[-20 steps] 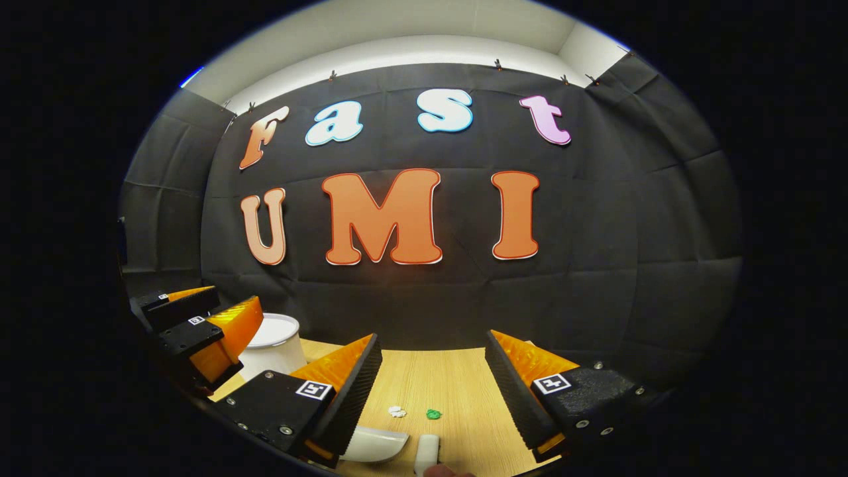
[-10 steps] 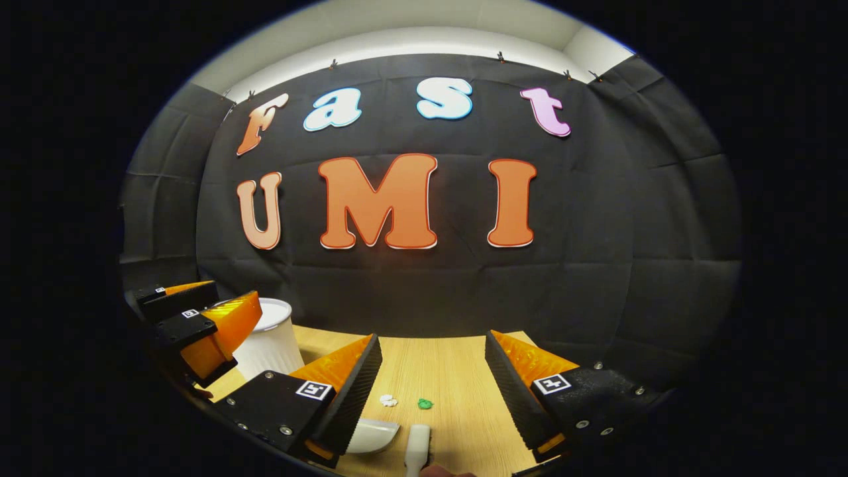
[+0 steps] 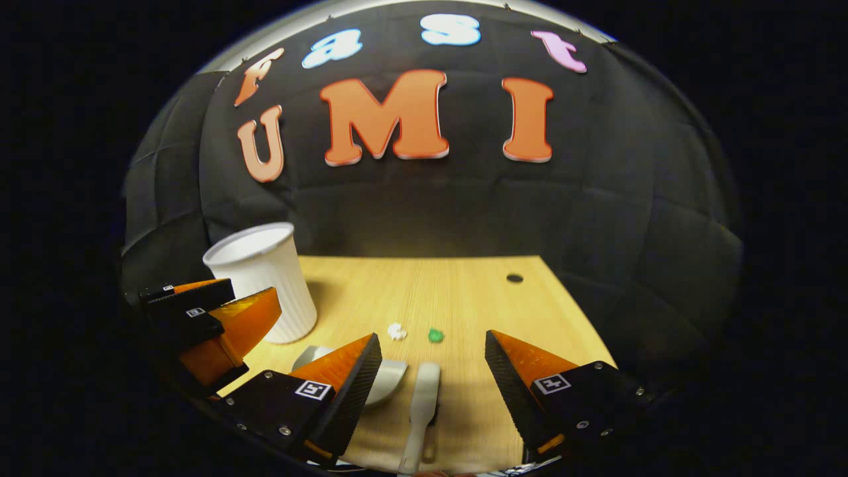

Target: Pick up the small broom and dustpan from the desktop, sweep the trash into the dustpan with the broom, and then empty the trash into the garbage bin.

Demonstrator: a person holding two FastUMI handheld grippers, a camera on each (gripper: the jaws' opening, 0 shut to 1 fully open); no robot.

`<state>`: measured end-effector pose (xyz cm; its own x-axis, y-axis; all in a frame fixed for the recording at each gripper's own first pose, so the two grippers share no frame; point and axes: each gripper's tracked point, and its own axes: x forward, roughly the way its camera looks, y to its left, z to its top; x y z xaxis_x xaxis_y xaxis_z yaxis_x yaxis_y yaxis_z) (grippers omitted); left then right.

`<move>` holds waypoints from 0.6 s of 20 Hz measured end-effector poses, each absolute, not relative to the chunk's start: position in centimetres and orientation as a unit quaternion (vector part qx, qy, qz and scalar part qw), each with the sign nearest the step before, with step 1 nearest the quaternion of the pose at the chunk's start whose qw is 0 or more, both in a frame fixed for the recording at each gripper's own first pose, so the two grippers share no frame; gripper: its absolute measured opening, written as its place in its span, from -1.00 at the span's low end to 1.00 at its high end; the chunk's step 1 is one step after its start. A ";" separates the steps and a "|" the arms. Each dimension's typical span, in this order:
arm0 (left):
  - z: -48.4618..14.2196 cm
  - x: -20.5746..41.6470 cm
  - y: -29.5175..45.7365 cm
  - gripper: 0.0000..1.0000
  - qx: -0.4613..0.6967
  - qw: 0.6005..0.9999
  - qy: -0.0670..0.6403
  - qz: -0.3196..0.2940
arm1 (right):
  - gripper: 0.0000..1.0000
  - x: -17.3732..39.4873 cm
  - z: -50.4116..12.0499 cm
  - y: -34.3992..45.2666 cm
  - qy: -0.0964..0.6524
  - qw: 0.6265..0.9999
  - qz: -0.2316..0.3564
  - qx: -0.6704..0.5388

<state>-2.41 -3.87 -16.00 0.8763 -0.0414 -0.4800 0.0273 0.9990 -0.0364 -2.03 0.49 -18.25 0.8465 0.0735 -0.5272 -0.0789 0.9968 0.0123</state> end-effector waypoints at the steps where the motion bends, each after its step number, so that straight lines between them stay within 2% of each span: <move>1: -17.7 -3.0 -3.8 0.90 -0.018 0.961 0.275 -0.016 | 0.89 -2.6 -20.1 0.6 0.301 0.953 0.042 -0.005; 7: -26.5 -5.3 -3.3 0.92 -0.030 0.894 0.448 -0.014 | 0.91 -5.7 -28.2 1.4 0.424 0.903 0.063 -0.024; 12: -27.0 -6.9 -3.2 0.95 -0.030 0.822 0.568 -0.009 | 0.91 -5.9 -31.9 0.6 0.480 0.874 0.066 -0.036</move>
<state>-6.93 -3.23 -26.99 0.3544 -0.0487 -0.9338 -0.0201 0.9980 -0.0596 -5.95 0.57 -31.88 0.5312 0.0815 -0.8433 -0.1500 0.9887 0.0011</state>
